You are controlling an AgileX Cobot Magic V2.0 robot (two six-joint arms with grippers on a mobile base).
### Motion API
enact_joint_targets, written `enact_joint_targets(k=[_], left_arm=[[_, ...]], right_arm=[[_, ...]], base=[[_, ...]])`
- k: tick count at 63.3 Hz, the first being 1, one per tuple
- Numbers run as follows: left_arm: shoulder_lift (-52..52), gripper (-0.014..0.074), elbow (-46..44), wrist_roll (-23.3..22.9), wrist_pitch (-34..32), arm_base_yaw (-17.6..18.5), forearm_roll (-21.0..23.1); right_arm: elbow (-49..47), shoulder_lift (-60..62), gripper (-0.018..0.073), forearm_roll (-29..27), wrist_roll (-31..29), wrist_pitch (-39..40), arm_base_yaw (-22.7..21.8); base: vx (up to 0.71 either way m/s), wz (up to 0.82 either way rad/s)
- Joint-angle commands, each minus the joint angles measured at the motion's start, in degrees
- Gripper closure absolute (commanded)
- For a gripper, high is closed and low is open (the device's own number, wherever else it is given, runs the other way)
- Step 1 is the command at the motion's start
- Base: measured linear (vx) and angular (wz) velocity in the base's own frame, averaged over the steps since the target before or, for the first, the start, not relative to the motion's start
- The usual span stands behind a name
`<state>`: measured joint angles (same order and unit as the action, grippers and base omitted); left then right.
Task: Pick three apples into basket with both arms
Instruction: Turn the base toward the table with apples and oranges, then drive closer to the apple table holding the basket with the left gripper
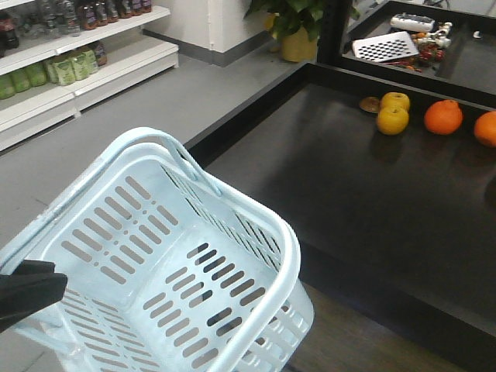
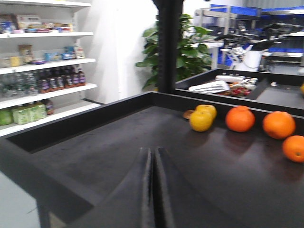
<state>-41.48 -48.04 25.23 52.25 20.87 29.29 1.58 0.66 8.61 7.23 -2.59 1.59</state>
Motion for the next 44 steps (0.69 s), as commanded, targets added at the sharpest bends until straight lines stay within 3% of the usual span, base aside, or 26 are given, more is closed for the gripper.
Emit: enact_joint_targets(k=[1,44], left_arm=[[0.3,0.0603,-1.7,-0.7,-5.0,0.1,2.9],[0.3,0.0603,-1.7,-0.7,-5.0,0.1,2.9]], right_arm=[[0.8,0.8,0.0566,0.8,0.0,4.5,-0.3],[0.8,0.8,0.0566,0.8,0.0,4.4,-0.3]], base=[[0.10,-0.46],[0.07,-0.36]])
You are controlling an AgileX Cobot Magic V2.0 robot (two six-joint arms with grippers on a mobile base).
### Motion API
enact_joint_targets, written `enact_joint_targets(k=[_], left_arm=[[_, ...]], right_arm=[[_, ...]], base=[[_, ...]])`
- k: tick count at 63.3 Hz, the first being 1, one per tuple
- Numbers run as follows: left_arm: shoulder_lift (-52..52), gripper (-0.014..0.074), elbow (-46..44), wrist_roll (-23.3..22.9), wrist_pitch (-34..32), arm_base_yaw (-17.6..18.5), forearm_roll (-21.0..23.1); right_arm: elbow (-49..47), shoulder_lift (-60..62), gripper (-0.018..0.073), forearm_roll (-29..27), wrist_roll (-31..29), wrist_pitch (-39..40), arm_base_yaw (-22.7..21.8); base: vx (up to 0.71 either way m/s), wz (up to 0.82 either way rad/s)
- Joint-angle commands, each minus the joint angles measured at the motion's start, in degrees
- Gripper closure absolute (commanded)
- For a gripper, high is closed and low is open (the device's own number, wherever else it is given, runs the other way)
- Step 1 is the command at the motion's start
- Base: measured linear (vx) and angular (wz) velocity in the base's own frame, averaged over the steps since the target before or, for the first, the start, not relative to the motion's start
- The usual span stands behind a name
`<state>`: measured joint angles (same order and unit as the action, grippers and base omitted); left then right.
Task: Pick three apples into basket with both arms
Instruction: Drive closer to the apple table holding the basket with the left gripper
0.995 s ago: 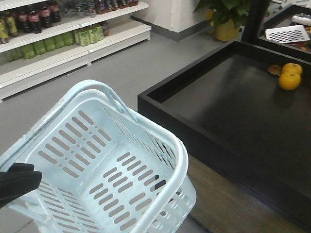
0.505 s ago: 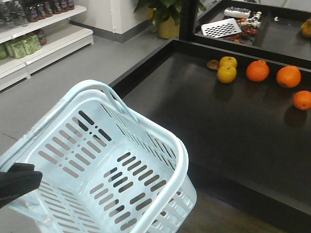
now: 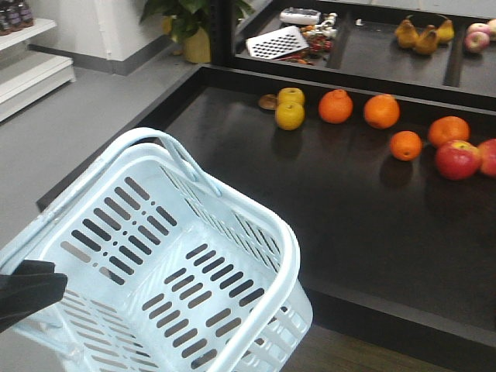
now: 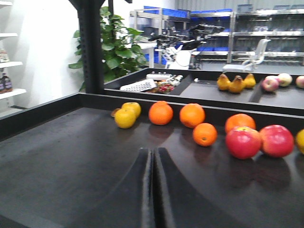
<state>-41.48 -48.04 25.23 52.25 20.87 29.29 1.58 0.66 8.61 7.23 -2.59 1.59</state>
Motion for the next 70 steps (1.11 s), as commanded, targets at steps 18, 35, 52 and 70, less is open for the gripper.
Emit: enact_joint_targets(k=[18,35,52,70], left_arm=[[0.3,0.0603,-1.7,-0.7,-5.0,0.1,2.9],[0.3,0.0603,-1.7,-0.7,-5.0,0.1,2.9],[0.3,0.0603,-1.7,-0.7,-5.0,0.1,2.9],[0.3,0.0603,-1.7,-0.7,-5.0,0.1,2.9]], right_arm=[[0.8,0.8,0.0566,0.8,0.0,4.4,-0.3],[0.8,0.8,0.0566,0.8,0.0,4.4,-0.3],[0.8,0.8,0.0566,0.8,0.0,4.4,-0.3],[0.8,0.8,0.0566,0.8,0.0,4.4,-0.3]], base=[[0.01,-0.31],[0.00,-0.28],[0.00,-0.15],[0.01,-0.03]])
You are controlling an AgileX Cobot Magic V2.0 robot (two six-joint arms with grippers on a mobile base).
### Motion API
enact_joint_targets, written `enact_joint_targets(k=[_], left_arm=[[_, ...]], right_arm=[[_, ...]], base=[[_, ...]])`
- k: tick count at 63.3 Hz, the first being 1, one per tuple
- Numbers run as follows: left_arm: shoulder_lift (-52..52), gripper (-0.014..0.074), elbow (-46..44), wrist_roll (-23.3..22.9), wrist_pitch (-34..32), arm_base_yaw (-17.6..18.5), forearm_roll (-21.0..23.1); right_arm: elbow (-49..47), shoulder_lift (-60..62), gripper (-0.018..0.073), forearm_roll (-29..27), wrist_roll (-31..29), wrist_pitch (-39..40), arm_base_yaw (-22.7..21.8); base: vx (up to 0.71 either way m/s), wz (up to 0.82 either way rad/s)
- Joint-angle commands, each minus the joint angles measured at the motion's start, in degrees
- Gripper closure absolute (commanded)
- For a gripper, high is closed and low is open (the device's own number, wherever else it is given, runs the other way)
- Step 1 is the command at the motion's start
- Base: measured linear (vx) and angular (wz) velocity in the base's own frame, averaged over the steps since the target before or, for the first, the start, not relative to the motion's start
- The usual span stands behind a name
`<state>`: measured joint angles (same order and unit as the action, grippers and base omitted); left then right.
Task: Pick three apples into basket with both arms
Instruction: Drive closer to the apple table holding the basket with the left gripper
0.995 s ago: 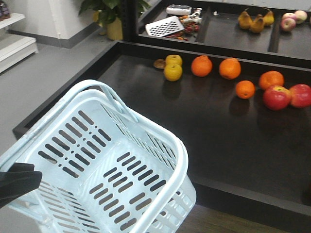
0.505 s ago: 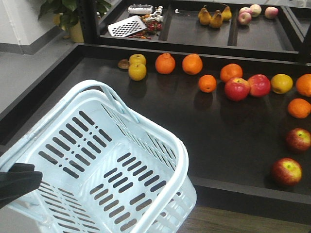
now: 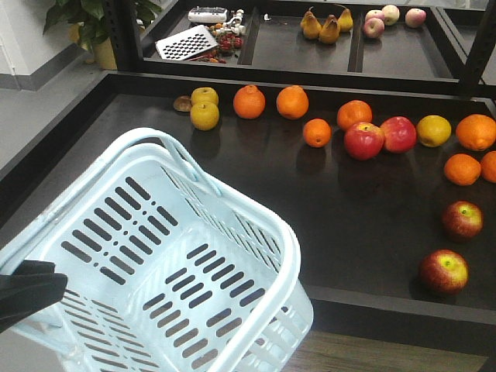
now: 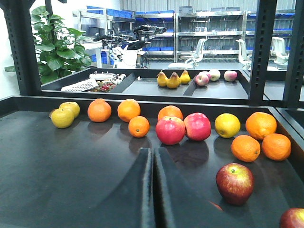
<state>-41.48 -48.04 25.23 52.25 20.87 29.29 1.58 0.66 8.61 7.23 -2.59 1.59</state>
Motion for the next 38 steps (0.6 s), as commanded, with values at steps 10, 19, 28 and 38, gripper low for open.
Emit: enact_joint_targets(k=[10,19,28,38], left_arm=[[0.3,0.0603,-1.7,-0.7,-5.0,0.1,2.9],[0.3,0.0603,-1.7,-0.7,-5.0,0.1,2.9],[0.3,0.0603,-1.7,-0.7,-5.0,0.1,2.9],[0.3,0.0603,-1.7,-0.7,-5.0,0.1,2.9]], right_arm=[[0.8,0.8,0.0566,0.8,0.0,4.4,-0.3],[0.8,0.8,0.0566,0.8,0.0,4.4,-0.3],[0.8,0.8,0.0566,0.8,0.0,4.4,-0.3],[0.8,0.8,0.0566,0.8,0.0,4.4,-0.3]], base=[[0.03,0.00],[0.04,-0.02],[0.05,-0.07],[0.06,-0.13]])
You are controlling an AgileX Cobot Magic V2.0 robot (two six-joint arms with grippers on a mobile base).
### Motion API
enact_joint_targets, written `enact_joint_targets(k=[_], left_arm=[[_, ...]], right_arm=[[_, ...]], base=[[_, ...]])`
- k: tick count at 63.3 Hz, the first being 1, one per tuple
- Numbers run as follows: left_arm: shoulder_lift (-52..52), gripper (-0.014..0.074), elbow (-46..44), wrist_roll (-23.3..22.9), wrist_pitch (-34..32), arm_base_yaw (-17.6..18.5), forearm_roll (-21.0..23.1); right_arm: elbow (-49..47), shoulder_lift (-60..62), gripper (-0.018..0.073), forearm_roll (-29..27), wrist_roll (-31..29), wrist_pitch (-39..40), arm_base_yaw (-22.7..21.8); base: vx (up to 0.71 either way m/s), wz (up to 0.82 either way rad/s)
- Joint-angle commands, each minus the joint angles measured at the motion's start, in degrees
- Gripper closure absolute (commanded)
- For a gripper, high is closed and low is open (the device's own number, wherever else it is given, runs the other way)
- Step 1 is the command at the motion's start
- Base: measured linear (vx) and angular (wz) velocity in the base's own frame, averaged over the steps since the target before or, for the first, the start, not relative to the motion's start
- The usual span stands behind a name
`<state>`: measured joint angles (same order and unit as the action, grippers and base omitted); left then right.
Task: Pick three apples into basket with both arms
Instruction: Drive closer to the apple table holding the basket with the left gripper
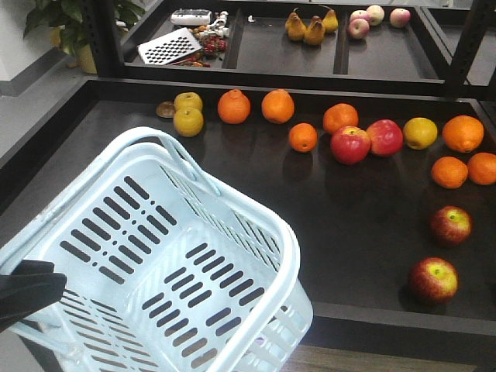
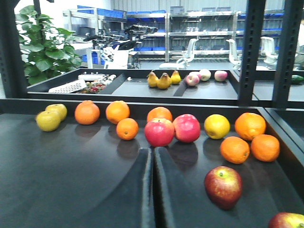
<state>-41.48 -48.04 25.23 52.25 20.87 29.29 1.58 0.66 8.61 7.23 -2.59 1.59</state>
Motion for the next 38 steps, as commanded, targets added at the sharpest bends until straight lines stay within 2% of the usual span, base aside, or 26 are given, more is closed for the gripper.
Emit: enact_joint_targets(k=[1,38], left_arm=[[0.3,0.0603,-1.7,-0.7,-5.0,0.1,2.9],[0.3,0.0603,-1.7,-0.7,-5.0,0.1,2.9]], right_arm=[[0.8,0.8,0.0566,0.8,0.0,4.4,-0.3],[0.8,0.8,0.0566,0.8,0.0,4.4,-0.3]], base=[[0.07,-0.14],[0.09,-0.14]])
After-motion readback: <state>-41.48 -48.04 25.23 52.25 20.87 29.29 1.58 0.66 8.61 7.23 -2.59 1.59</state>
